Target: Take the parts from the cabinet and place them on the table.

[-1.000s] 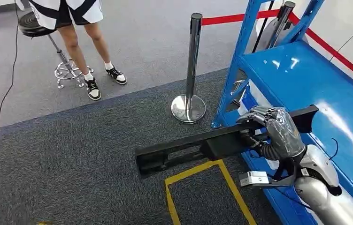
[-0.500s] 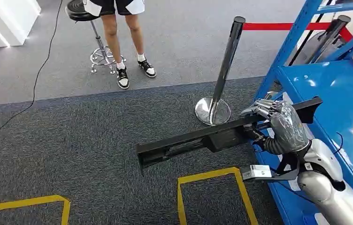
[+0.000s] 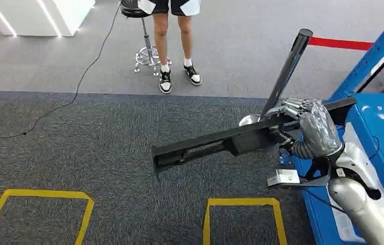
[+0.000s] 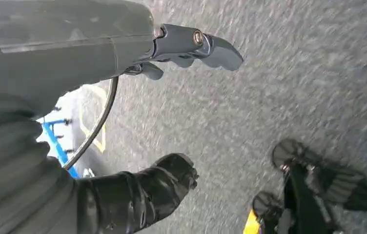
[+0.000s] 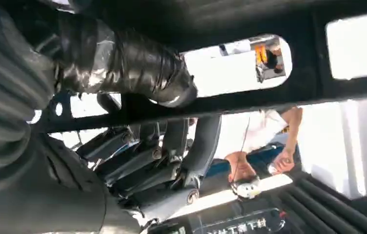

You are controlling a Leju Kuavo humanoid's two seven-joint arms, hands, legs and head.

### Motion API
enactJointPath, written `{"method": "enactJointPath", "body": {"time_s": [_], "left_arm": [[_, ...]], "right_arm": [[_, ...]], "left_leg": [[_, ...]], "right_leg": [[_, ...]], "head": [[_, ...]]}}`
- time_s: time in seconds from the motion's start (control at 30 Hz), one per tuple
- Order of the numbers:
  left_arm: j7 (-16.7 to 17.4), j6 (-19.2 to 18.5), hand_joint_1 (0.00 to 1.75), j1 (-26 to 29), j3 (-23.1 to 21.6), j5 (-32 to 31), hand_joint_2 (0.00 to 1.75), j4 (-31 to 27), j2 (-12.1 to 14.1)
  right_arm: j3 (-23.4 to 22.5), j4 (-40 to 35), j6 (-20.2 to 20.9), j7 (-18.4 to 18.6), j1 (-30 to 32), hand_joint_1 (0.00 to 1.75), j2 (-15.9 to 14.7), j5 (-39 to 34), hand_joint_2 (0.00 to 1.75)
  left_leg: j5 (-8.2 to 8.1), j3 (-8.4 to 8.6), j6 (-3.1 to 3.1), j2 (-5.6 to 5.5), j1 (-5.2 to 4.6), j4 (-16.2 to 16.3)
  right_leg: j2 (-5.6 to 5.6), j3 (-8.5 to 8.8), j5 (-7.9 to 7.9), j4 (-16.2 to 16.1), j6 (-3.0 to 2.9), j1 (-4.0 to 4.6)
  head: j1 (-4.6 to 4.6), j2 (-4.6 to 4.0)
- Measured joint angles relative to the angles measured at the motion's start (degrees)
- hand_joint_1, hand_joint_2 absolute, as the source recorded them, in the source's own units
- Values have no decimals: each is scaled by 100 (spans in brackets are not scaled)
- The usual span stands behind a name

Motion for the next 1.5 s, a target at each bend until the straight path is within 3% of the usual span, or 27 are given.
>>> {"method": "enactJointPath", "body": {"time_s": [0.07, 0.1, 0.17, 0.2, 0.23, 0.3, 0.33, 0.37, 0.47, 0.53, 0.6, 0.7, 0.77, 0.8, 0.83, 0.87, 0.9, 0.97, 1.03, 1.07, 1.13, 1.2, 1.27, 1.33, 1.4, 1.47, 1.5], "left_arm": [[0, 0, 0, -2, 0, -2, 175, 0, -20], [0, 2, 0, -22, -2, -2, 175, 0, -18], [-7, 2, 0, -39, -2, 0, 175, 0, -19], [-13, 2, 0, -41, -2, 0, 175, 0, -22], [-13, 2, 0, -37, -2, 0, 175, 0, -26], [-15, 2, 0, -26, -2, 0, 175, 0, -28], [-20, 2, 0, -23, 0, 0, 175, 0, -26], [-33, 2, 0, -30, 0, -4, 175, 0, -22], [-52, -2, 0, -26, -2, -4, 175, -2, -2], [-57, -2, 0, -23, 0, -2, 175, -4, 18], [-59, 0, 0, -18, 0, -4, 175, -4, 15], [-61, -2, 0, -31, -2, -15, 175, -4, 15], [-77, -2, 0, -33, -2, -17, 175, -4, 13], [-81, -4, 0, -29, 0, -17, 175, -4, 11], [-85, -7, 0, -17, 0, -20, 175, -4, 9], [-98, -11, 0, 1, 0, -22, 175, -4, 9], [-118, -15, 0, -12, 0, -20, 175, -4, 9], [-127, -17, 0, -19, 0, -13, 175, -4, 9], [-131, -26, 0, -6, 0, -11, 175, -4, 11], [-131, -35, 0, -4, 0, -9, 175, -4, 2], [-133, -33, 0, -25, 0, 2, 175, -4, 0], [-133, -33, 0, -28, 0, 2, 175, -4, 0], [-131, -35, 0, 2, 0, -2, 175, -4, -7], [-127, -35, 0, 44, 0, -18, 175, -4, -11], [-129, -35, 0, 84, 0, -17, 175, -2, 9], [-135, -37, 0, 39, 0, -17, 175, -4, 4], [-136, -37, 0, 45, 0, -17, 175, -4, 7]], "right_arm": [[-4, -4, 0, 0, -47, 175, 0, 0, 175], [-15, -7, 2, 0, -67, 175, -2, 0, 175], [-22, -4, 4, 0, -67, 175, -2, 0, 175], [-22, -4, 7, 0, -70, 175, -2, 0, 175], [-22, -4, 7, 0, -74, 175, -2, 0, 175], [-22, -4, 7, 0, -98, 175, -2, 0, 175], [-22, -7, 9, 0, -117, 175, -2, 0, 175], [-26, -4, 13, 0, -132, 175, -2, 0, 175], [-29, 0, 37, 22, -162, 175, -2, -13, 175], [-35, 4, 50, 28, -180, 175, -7, -17, 175], [-39, 11, 63, 24, -208, 175, -22, -24, 175], [-44, 24, 79, 28, -201, 175, -57, -28, 175], [-44, 31, 76, 28, -200, 175, -57, -28, 175], [-46, 31, 74, 28, -207, 175, -63, -28, 175], [-50, 33, 76, 28, -207, 175, -79, -28, 175], [-61, 33, 76, 31, -208, 175, -90, -33, 175], [-68, 42, 83, 41, -211, 175, -90, -37, 175], [-79, 33, 90, 42, -229, 175, -114, -39, 175], [-87, 28, 90, 46, -249, 175, -114, -46, 175], [-96, 24, 92, 46, -254, 175, -129, -46, 175], [-105, 24, 96, 44, -263, 175, -133, -50, 175], [-109, 24, 96, 46, -264, 175, -136, -61, 175], [-111, 24, 103, 59, -268, 175, -136, -79, 175], [-120, 24, 111, 79, -294, 175, -136, -94, 175], [-120, 42, 129, 105, -328, 175, -133, -107, 175], [-131, 39, 184, 122, -335, 175, -157, -111, 175], [-133, 44, 190, 133, -340, 175, -160, -116, 175]], "left_leg": [[-188, -85, -26, 533, -21, 255], [-405, -258, -52, 685, -8, 606], [-789, -696, -78, 777, 19, 1498], [-818, -803, -84, 785, 24, 1704], [-726, -771, -82, 790, 30, 1642], [-293, -359, -46, 848, 31, 876], [-68, -62, -9, 1016, 15, 346], [-134, 80, 17, 1293, -56, 63], [-128, 93, 169, 1079, -115, -112], [-88, 296, 270, 950, -96, -240], [-85, 380, 314, 854, -98, -263], [-136, 422, 351, 634, -95, -252], [-203, 480, 333, 468, -87, -232], [-255, 538, 309, 374, -71, -206], [-322, 591, 286, 293, -58, -176], [-391, 568, 254, 236, -49, -150], [-419, 575, 213, 167, -47, -90], [-426, 564, 132, 67, -15, -83], [-445, 543, 98, 65, -31, -30], [-399, 484, 88, 357, -33, 232], [-416, -30, 45, 703, -24, 1010], [-779, -579, 34, 776, -7, 1569], [-941, -779, 34, 795, -5, 1417], [-546, -704, 81, 845, -12, 751], [596, -697, 211, 1186, -151, 151], [414, -570, 267, 1161, -241, 22], [374, -491, 302, 1064, -239, -63]], "right_leg": [[-132, 41, 25, -53, -98, 16], [-202, 41, 25, -58, -115, 38], [-378, 41, 10, -58, -138, 79], [-457, 41, 1, -57, -149, 92], [-530, 48, -9, -57, -149, 102], [-661, 86, -41, -57, -140, 116], [-721, 123, -68, -57, -128, 122], [-777, 144, -92, -59, -100, 137], [-933, 220, -35, -22, 27, 122], [-903, 203, -54, 28, 111, 65], [-420, 49, -324, 413, 102, 52], [-253, -656, -756, 1463, 134, 62], [-252, -700, -507, 1265, 160, 50], [-232, -550, -178, 837, 162, 41], [-140, -363, 180, 344, 171, 21], [83, -267, 364, 25, 162, -13], [220, -305, 63, -81, 146, 3], [125, -235, 174, -93, 69, 44], [-17, -69, 115, -119, -37, 27], [-95, 46, 62, -172, -89, 48], [-244, 225, -47, -220, -128, 95], [-392, 409, -203, -237, -131, 125], [-532, 640, -389, -240, -126, 143], [-658, 903, -589, -250, -120, 170], [-759, 1064, -790, -268, -72, 193], [-855, 1196, -829, -496, 13, 146], [-849, 1258, -704, -397, 67, 131]], "head": [[-26, 0], [-26, 0], [-24, 0], [-26, 0], [-26, 0], [-26, 0], [-26, 0], [-24, 0], [-24, 0], [-31, 0], [-17, 0], [2, 0], [4, 0], [2, 0], [7, 0], [7, 0], [7, 0], [18, 0], [13, 0], [9, 0], [-2, 0], [-4, 0], [-4, 0], [-6, 0], [33, 0], [31, 0], [39, 0]]}}
